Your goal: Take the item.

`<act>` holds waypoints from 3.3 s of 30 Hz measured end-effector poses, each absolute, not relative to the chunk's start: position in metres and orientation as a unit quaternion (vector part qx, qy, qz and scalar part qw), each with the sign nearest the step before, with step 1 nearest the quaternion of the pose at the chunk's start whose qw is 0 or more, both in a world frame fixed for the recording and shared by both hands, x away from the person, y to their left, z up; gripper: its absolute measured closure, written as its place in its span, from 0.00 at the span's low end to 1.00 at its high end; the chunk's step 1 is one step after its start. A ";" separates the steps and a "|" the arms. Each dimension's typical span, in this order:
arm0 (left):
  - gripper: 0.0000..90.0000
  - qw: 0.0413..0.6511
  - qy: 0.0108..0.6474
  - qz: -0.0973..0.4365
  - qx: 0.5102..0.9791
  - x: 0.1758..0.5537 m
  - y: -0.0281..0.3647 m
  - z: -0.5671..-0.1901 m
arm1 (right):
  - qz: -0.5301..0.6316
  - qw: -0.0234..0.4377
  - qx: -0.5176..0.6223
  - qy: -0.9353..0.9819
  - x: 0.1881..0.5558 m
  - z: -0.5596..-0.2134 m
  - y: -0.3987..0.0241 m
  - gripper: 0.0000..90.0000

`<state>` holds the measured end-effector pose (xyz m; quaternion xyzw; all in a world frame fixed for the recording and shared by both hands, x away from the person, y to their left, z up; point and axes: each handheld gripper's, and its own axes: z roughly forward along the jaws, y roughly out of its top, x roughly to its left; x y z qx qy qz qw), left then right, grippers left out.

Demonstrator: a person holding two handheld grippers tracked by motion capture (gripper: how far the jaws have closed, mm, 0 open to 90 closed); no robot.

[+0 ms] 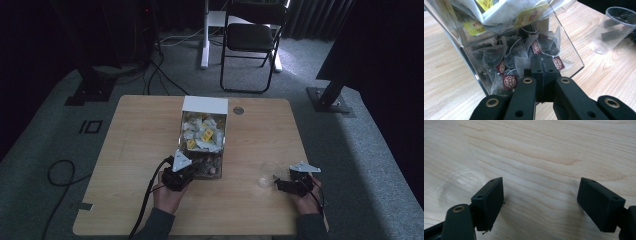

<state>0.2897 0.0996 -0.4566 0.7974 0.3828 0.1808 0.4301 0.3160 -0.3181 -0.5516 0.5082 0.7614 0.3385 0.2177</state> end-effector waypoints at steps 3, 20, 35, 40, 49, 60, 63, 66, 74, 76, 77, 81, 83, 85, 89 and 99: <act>1.00 0.433 0.381 0.179 0.797 0.289 0.099 -0.454 | 0.339 0.217 0.508 0.761 0.316 -0.552 -0.318 0.24; 1.00 0.444 0.362 0.171 0.801 0.284 0.095 -0.443 | 0.339 0.218 0.508 0.761 0.316 -0.552 -0.318 0.24; 1.00 0.449 0.349 0.166 0.806 0.281 0.089 -0.437 | 0.339 0.217 0.508 0.762 0.316 -0.552 -0.318 0.23; 1.00 0.452 0.345 0.161 0.807 0.280 0.086 -0.436 | 0.339 0.217 0.508 0.762 0.316 -0.552 -0.318 0.23; 1.00 0.455 0.340 0.160 0.807 0.279 0.083 -0.434 | 0.339 0.217 0.508 0.762 0.316 -0.552 -0.318 0.23; 1.00 0.460 0.335 0.154 0.808 0.279 0.076 -0.432 | 0.339 0.217 0.508 0.762 0.316 -0.552 -0.318 0.23; 1.00 0.462 0.333 0.153 0.808 0.279 0.075 -0.431 | 0.339 0.217 0.508 0.762 0.316 -0.552 -0.318 0.23; 1.00 0.464 0.334 0.153 0.806 0.280 0.074 -0.430 | 0.339 0.217 0.508 0.762 0.316 -0.552 -0.318 0.23; 1.00 0.464 0.330 0.152 0.808 0.280 0.070 -0.429 | 0.339 0.217 0.507 0.762 0.316 -0.552 -0.318 0.23; 1.00 0.465 0.329 0.152 0.807 0.280 0.069 -0.428 | 0.339 0.217 0.507 0.762 0.316 -0.552 -0.318 0.23; 1.00 0.465 0.328 0.152 0.808 0.280 0.069 -0.428 | 0.339 0.217 0.507 0.762 0.316 -0.552 -0.318 0.23; 1.00 0.467 0.326 0.152 0.808 0.280 0.066 -0.427 | 0.339 0.217 0.507 0.762 0.316 -0.552 -0.318 0.23; 1.00 0.468 0.325 0.151 0.808 0.280 0.065 -0.427 | 0.339 0.217 0.507 0.762 0.316 -0.552 -0.318 0.23; 1.00 0.468 0.324 0.150 0.808 0.280 0.064 -0.427 | 0.339 0.217 0.507 0.762 0.316 -0.552 -0.318 0.23; 1.00 0.468 0.324 0.149 0.809 0.281 0.062 -0.427 | 0.339 0.217 0.507 0.762 0.316 -0.552 -0.318 0.23; 1.00 0.470 0.319 0.145 0.810 0.282 0.057 -0.426 | 0.339 0.217 0.506 0.763 0.316 -0.552 -0.318 0.23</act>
